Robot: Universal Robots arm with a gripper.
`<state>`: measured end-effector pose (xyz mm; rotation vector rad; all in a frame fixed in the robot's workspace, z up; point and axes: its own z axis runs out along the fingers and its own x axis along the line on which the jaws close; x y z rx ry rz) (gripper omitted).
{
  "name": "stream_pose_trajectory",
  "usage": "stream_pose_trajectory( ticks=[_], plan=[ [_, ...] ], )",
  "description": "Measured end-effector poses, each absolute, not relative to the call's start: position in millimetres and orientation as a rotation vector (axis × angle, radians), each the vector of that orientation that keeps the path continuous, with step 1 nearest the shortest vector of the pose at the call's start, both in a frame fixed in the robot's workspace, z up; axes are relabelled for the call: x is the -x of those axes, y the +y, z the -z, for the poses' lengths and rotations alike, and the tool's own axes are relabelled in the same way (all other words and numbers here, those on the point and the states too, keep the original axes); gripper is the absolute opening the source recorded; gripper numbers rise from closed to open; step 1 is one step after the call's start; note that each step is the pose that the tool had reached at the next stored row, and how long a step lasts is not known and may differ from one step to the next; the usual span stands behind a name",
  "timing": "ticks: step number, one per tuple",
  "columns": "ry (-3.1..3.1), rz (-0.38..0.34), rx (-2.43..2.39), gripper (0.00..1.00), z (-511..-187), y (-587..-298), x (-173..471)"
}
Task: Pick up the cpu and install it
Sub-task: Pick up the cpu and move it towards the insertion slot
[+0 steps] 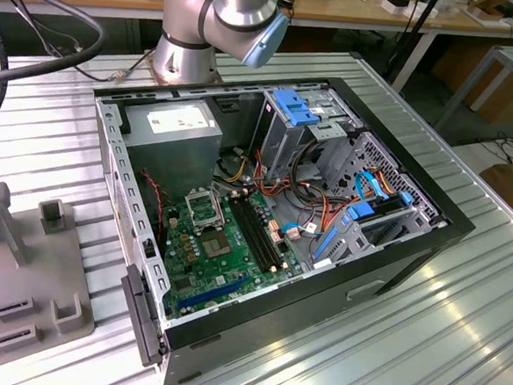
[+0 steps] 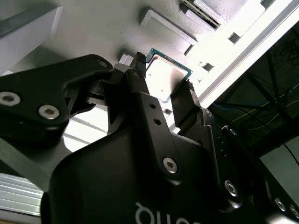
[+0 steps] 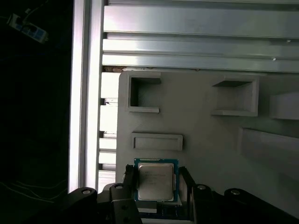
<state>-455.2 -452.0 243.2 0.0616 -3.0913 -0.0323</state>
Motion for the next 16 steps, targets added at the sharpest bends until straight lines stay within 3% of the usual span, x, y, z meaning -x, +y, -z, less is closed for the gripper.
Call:
stream_pose_trajectory(
  ticks=[16],
  plan=[
    [-3.091, 0.032, -0.062, 0.47, -249.5, -452.0, 455.2]
  ],
)
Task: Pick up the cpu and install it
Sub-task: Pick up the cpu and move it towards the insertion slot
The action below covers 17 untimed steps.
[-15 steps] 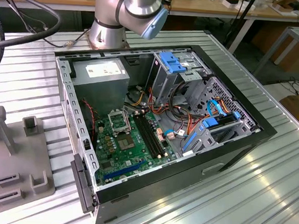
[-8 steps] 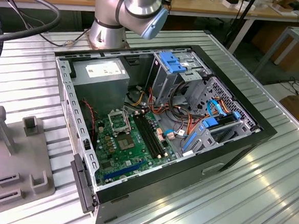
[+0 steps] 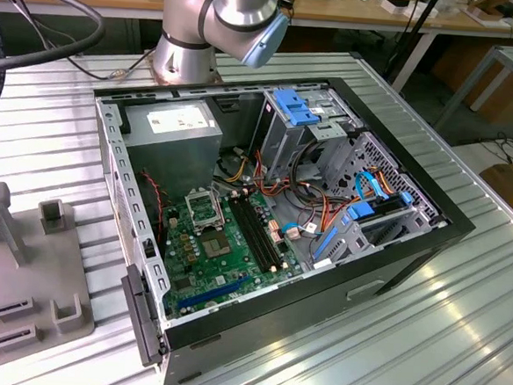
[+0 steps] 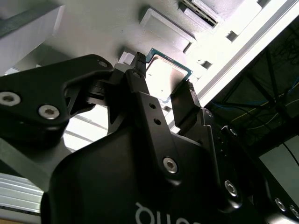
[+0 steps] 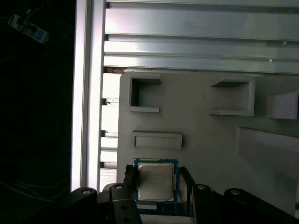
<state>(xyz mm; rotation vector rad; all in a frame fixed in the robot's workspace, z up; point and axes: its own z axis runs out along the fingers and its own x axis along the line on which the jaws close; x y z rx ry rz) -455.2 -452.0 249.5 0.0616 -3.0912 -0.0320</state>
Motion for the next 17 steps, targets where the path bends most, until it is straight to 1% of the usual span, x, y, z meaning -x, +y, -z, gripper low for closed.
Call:
stream_pose_trajectory(
  ticks=[17],
  plan=[
    [-3.091, 0.032, -0.062, 0.47, -253.1, -452.0, 455.2]
  ],
)
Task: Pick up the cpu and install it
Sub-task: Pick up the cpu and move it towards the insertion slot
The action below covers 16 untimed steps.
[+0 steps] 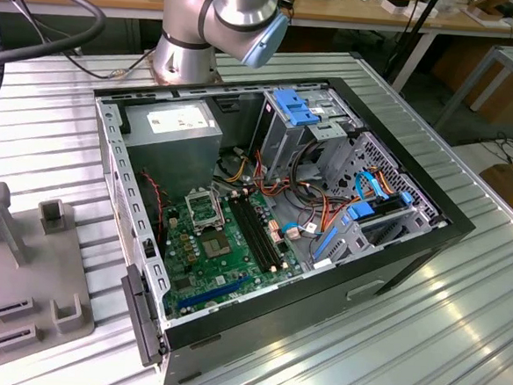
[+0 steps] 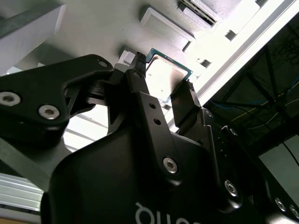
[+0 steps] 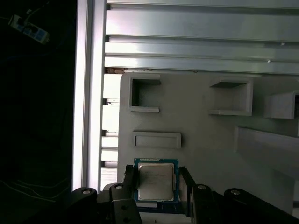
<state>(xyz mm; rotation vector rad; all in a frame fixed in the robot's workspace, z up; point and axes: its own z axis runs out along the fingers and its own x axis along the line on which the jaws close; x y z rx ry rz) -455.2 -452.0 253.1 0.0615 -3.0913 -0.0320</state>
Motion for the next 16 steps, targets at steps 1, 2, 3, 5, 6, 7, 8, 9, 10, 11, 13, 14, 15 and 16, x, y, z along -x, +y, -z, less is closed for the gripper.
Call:
stream_pose_trajectory(
  ticks=[1, 2, 3, 5, 6, 7, 8, 9, 10, 11, 13, 14, 15, 16],
  plan=[
    [-3.091, 0.032, -0.062, 0.47, -253.4, -452.0, 455.2],
    [-3.091, 0.032, -0.062, 0.47, -253.6, -452.0, 455.2],
    [-3.091, 0.032, -0.062, 0.47, -254.0, -452.0, 455.2],
    [-3.091, 0.032, -0.062, 0.47, -254.7, -452.0, 455.2],
    [-3.091, 0.032, -0.062, 0.47, -255.0, -452.0, 455.2],
    [-3.091, 0.032, -0.062, 0.47, -255.2, -452.0, 455.2],
    [-3.091, 0.032, -0.062, 0.47, -255.4, -452.0, 455.2],
    [-3.091, 0.032, -0.062, 0.47, -255.5, -452.0, 455.2],
    [-3.091, 0.032, -0.062, 0.47, -255.7, -452.0, 455.2],
    [-3.091, 0.032, -0.062, 0.47, -255.9, -452.0, 455.2],
    [-3.091, 0.032, -0.062, 0.47, -256.2, -452.0, 455.2],
    [-3.091, 0.032, -0.062, 0.47, -256.4, -452.0, 455.2],
    [-3.091, 0.032, -0.062, 0.47, -256.5, -452.0, 455.2],
    [-3.091, 0.032, -0.062, 0.47, -256.6, -452.0, 455.2]
  ],
)
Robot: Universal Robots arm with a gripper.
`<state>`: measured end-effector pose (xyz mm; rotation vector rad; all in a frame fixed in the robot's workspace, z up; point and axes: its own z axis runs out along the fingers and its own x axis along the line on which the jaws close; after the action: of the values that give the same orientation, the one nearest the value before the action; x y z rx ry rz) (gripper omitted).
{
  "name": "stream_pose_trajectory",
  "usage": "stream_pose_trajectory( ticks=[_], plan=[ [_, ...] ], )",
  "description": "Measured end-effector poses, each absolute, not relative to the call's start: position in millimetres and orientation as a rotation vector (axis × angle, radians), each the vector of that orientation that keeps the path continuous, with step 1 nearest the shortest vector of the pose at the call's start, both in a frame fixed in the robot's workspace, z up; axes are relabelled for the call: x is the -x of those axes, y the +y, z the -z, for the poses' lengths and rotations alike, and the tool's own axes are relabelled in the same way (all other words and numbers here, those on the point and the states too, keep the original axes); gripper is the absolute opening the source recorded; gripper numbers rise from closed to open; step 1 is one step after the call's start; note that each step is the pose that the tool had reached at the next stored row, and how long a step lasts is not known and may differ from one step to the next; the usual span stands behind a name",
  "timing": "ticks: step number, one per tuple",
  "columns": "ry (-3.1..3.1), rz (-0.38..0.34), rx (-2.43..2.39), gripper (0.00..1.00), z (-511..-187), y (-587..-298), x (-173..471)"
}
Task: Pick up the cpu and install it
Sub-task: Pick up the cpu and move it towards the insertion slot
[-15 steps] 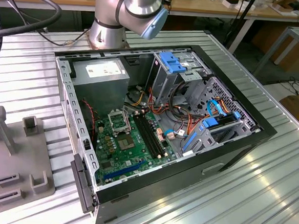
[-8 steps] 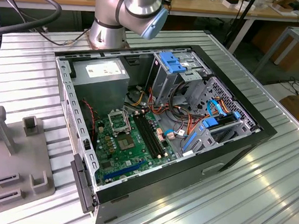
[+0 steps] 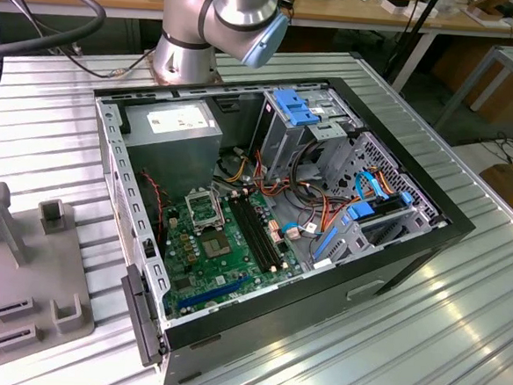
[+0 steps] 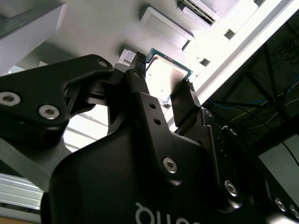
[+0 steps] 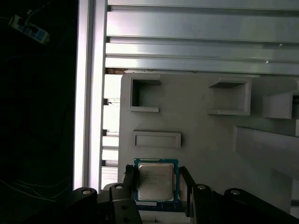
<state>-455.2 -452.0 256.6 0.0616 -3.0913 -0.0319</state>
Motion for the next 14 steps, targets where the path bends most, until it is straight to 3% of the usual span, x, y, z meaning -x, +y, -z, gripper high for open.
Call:
stream_pose_trajectory(
  ticks=[14],
  plan=[
    [-3.091, 0.032, -0.062, 0.47, -259.7, -452.0, 455.2]
  ],
)
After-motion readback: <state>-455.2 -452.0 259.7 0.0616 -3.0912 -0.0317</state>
